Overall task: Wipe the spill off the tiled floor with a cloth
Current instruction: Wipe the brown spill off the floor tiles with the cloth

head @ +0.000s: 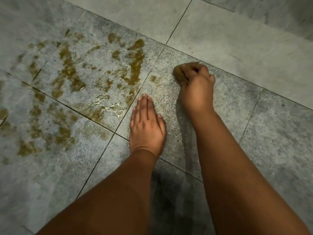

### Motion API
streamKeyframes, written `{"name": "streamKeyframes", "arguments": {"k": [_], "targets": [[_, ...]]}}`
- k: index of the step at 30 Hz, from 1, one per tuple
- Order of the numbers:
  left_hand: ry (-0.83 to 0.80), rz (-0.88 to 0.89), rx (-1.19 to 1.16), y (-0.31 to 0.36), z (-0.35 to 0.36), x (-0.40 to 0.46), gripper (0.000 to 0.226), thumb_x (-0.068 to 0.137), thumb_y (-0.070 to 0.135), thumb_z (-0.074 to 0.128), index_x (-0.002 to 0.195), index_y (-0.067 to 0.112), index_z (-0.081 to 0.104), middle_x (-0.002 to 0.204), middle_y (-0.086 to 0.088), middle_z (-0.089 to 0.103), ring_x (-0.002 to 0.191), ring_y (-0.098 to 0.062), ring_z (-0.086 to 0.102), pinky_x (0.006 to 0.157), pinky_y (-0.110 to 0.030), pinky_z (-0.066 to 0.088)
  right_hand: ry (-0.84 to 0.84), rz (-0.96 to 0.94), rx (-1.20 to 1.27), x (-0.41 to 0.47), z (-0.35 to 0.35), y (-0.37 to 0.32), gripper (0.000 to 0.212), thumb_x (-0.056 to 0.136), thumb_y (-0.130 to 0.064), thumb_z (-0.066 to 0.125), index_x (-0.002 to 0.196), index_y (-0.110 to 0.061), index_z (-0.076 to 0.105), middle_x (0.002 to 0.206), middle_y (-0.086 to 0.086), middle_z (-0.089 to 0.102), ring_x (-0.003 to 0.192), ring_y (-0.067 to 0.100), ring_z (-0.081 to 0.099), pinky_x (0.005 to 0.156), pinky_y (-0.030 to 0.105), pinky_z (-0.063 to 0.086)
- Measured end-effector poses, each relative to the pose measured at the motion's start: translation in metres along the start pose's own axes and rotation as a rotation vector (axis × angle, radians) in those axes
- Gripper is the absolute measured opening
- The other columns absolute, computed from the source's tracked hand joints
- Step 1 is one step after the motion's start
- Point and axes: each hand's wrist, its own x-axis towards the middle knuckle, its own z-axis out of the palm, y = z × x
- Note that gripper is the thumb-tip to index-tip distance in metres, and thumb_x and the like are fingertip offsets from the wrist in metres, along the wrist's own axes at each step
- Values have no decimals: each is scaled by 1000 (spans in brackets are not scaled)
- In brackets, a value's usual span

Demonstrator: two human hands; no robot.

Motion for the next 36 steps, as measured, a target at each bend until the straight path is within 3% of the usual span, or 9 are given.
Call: {"name": "streamKeyframes", "arguments": {"k": [6,10,14,18,24,27,31,36], "targets": [[-9,-3,-11,-1,1,0,58,99,32,26,152,8,24,161,-6,18,148,-17,12,119,-29,4,-105,-79,21,-30,-14,-2,44,93,-7,52,133,-24,57,134,12,46,108,32,38,89,34,36],[-6,-12,-28,0,1,1,56,100,30,31,151,9,25,161,-5,19,148,-17,12,119,-28,4,-94,-80,80,-93,-20,-9,45,89,-4,56,130,-22,60,133,8,50,105,27,39,85,26,32],[-9,-14,-30,0,1,0,56,99,29,30,151,9,25,160,-6,20,148,-17,13,119,-29,5,-65,-117,76,-38,2,-15,36,89,-11,57,123,-22,65,127,9,53,106,32,42,88,30,34],[-37,-7,-43,1,-1,0,58,98,30,27,153,9,21,162,-5,15,148,-16,9,119,-30,4,-75,-175,14,13,18,-34,40,88,-3,53,123,-19,65,127,5,53,111,30,41,91,35,40],[-19,-13,-40,1,0,-1,58,99,29,29,153,10,20,162,-4,14,149,-15,8,119,-28,2,-197,-218,-17,-24,4,-19,42,90,-8,56,129,-24,60,134,7,47,108,32,40,90,37,39],[-19,-19,-42,1,0,-1,58,99,30,26,153,10,20,162,-4,14,149,-15,7,119,-27,1,-177,-230,-4,-60,-4,-10,41,90,-15,60,129,-26,60,131,6,50,103,29,42,84,31,33],[3,-12,-27,1,1,-1,61,96,33,21,153,10,21,162,-4,15,149,-15,8,118,-25,-1,-134,-220,18,-31,10,-25,39,89,-15,58,127,-23,62,130,6,51,110,30,42,88,28,31],[-26,-9,-40,1,0,-2,60,98,32,24,154,11,17,162,-2,11,149,-13,5,119,-27,0,-187,-244,23,5,21,-42,40,90,-7,55,126,-22,62,126,5,49,110,30,38,95,41,41]]}}
